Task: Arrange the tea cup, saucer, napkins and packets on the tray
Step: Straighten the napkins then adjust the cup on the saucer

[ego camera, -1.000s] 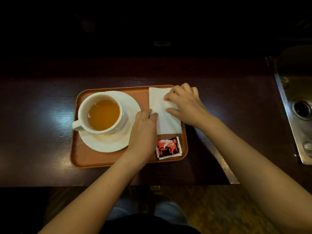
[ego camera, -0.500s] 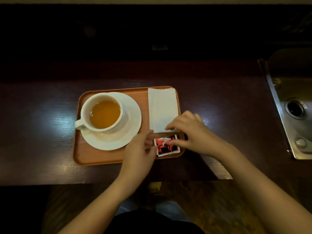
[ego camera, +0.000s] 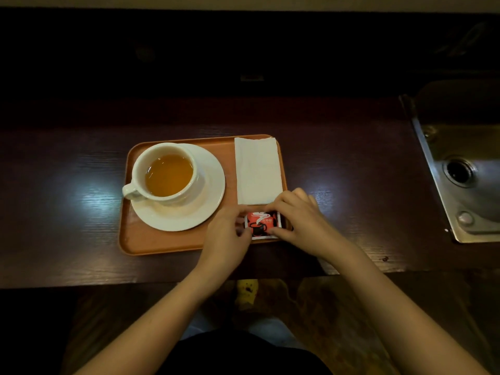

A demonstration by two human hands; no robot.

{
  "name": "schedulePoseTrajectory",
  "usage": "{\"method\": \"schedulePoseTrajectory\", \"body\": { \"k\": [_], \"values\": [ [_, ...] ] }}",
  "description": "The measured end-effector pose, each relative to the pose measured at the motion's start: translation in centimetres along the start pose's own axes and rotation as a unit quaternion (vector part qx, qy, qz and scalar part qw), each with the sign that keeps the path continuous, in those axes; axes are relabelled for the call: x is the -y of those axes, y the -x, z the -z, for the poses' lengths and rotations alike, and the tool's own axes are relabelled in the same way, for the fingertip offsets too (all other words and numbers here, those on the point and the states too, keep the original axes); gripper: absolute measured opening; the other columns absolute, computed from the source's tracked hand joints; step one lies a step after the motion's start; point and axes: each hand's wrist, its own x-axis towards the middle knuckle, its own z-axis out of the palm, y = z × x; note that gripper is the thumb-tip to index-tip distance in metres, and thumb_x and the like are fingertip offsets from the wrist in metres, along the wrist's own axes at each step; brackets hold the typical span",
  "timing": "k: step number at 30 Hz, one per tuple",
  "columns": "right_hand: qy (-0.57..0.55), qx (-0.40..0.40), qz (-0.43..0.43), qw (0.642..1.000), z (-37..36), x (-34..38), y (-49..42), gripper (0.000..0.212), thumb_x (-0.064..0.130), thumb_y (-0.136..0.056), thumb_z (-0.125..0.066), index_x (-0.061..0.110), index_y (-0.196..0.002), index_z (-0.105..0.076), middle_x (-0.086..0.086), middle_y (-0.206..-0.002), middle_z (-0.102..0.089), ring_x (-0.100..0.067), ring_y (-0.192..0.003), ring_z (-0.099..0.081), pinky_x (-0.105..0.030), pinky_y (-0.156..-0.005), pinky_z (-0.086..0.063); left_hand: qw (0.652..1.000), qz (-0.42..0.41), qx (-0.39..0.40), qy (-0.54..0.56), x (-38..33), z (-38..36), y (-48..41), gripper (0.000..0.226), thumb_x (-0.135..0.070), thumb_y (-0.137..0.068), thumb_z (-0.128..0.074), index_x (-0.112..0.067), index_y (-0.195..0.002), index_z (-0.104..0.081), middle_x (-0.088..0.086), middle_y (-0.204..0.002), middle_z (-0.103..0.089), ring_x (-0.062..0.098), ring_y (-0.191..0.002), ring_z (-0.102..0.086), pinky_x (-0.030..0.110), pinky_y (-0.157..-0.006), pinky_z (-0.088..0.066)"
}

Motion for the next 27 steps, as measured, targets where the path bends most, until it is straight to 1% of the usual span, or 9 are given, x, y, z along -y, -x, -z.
{"method": "schedulePoseTrajectory", "body": {
  "k": [4, 9, 11, 13, 15, 17, 19, 22, 27],
  "values": [
    [-0.018, -0.016, -0.016, 1.0, 0.5, 0.3, 0.3, 0.039, 0.041, -0.081, -0.06, 0.028, -0.117, -0.05, 0.008, -0.113, -0.05, -0.01, -0.103, -0.037, -0.027, -0.085, -0.027, 0.999, -0.019, -0.044, 0.012, -0.1, 1.2, 1.0, 0.032, -0.011, -0.084, -0.059, -0.021, -0.114, -0.058, -0.005, -0.108, -0.058, -0.001, -0.085, -0.054, 0.004, -0.065, -0.042],
    [-0.135, -0.057, -0.017, 0.989, 2.4, 2.5, -2.6, 0.037, 0.035, -0.085, -0.056, 0.025, -0.121, -0.05, 0.006, -0.119, -0.053, -0.005, -0.106, -0.041, -0.022, -0.087, -0.032, 0.974, -0.056, -0.211, 0.057, 1.5, 6.5, 3.1, 0.039, -0.009, -0.084, -0.058, -0.033, -0.113, -0.055, -0.018, -0.107, -0.055, -0.001, -0.098, -0.055, 0.013, -0.074, -0.044],
    [-0.174, -0.042, -0.009, 0.984, 3.0, 4.0, -5.1, 0.041, 0.032, -0.086, -0.056, 0.024, -0.125, -0.047, 0.002, -0.125, -0.052, -0.005, -0.107, -0.044, -0.022, -0.088, -0.036, 0.957, -0.049, -0.285, 0.032, 3.0, 8.8, 2.9, 0.043, -0.007, -0.082, -0.056, -0.031, -0.117, -0.053, -0.011, -0.113, -0.053, 0.001, -0.096, -0.051, 0.018, -0.078, -0.042],
    [-0.203, -0.017, -0.006, 0.979, 3.2, 5.5, -7.5, 0.046, 0.026, -0.087, -0.057, 0.02, -0.13, -0.044, -0.003, -0.13, -0.05, -0.008, -0.109, -0.045, -0.025, -0.091, -0.04, 0.948, 0.013, -0.317, 0.024, 4.8, 10.4, 1.9, 0.046, -0.009, -0.083, -0.055, -0.024, -0.126, -0.048, 0.0, -0.126, -0.05, 0.009, -0.111, -0.046, 0.029, -0.088, -0.044],
    [-0.243, 0.022, -0.022, 0.97, 2.7, 6.9, -9.4, 0.051, 0.019, -0.087, -0.057, 0.019, -0.135, -0.039, -0.005, -0.137, -0.046, -0.011, -0.115, -0.045, -0.026, -0.094, -0.04, 0.947, 0.112, -0.296, 0.055, 6.2, 11.4, 0.9, 0.056, -0.013, -0.085, -0.057, -0.02, -0.136, -0.037, 0.007, -0.142, -0.041, 0.022, -0.128, -0.04, 0.044, -0.102, -0.04],
    [-0.278, 0.063, -0.043, 0.958, 2.1, 8.3, -10.5, 0.057, 0.013, -0.087, -0.056, 0.021, -0.138, -0.033, -0.006, -0.143, -0.04, -0.017, -0.123, -0.044, -0.028, -0.097, -0.041, 0.949, 0.155, -0.256, 0.101, 7.2, 11.9, 0.2, 0.06, -0.013, -0.084, -0.058, -0.02, -0.139, -0.034, 0.008, -0.145, -0.04, 0.024, -0.13, -0.04, 0.039, -0.105, -0.037],
    [-0.305, 0.074, -0.046, 0.948, 1.5, 9.4, -11.0, 0.062, 0.005, -0.083, -0.058, 0.022, -0.138, -0.034, -0.006, -0.142, -0.041, -0.02, -0.125, -0.044, -0.032, -0.1, -0.042, 0.958, 0.14, -0.213, 0.132, 8.0, 12.2, -0.2, 0.054, -0.011, -0.083, -0.057, -0.022, -0.135, -0.042, 0.006, -0.137, -0.05, 0.021, -0.122, -0.049, 0.032, -0.096, -0.042],
    [-0.344, 0.045, -0.051, 0.937, 1.3, 10.5, -11.1, 0.065, 0.0, -0.077, -0.062, 0.022, -0.134, -0.039, -0.005, -0.135, -0.048, -0.015, -0.116, -0.048, -0.025, -0.09, -0.042, 0.968, 0.119, -0.186, 0.12, 8.4, 12.6, -0.5, 0.05, -0.011, -0.084, -0.054, -0.023, -0.132, -0.047, 0.004, -0.133, -0.055, 0.017, -0.114, -0.054, 0.026, -0.086, -0.043],
    [-0.356, 0.003, -0.077, 0.931, 0.7, 11.2, -10.4, 0.065, -0.001, -0.075, -0.065, 0.019, -0.132, -0.042, -0.006, -0.133, -0.05, -0.018, -0.118, -0.049, -0.032, -0.097, -0.045, 0.973, 0.098, -0.15, 0.144, 8.8, 13.3, -1.2, 0.055, -0.009, -0.084, -0.052, -0.026, -0.136, -0.041, 0.004, -0.14, -0.047, 0.019, -0.123, -0.048, 0.038, -0.101, -0.042]
  ]
}}
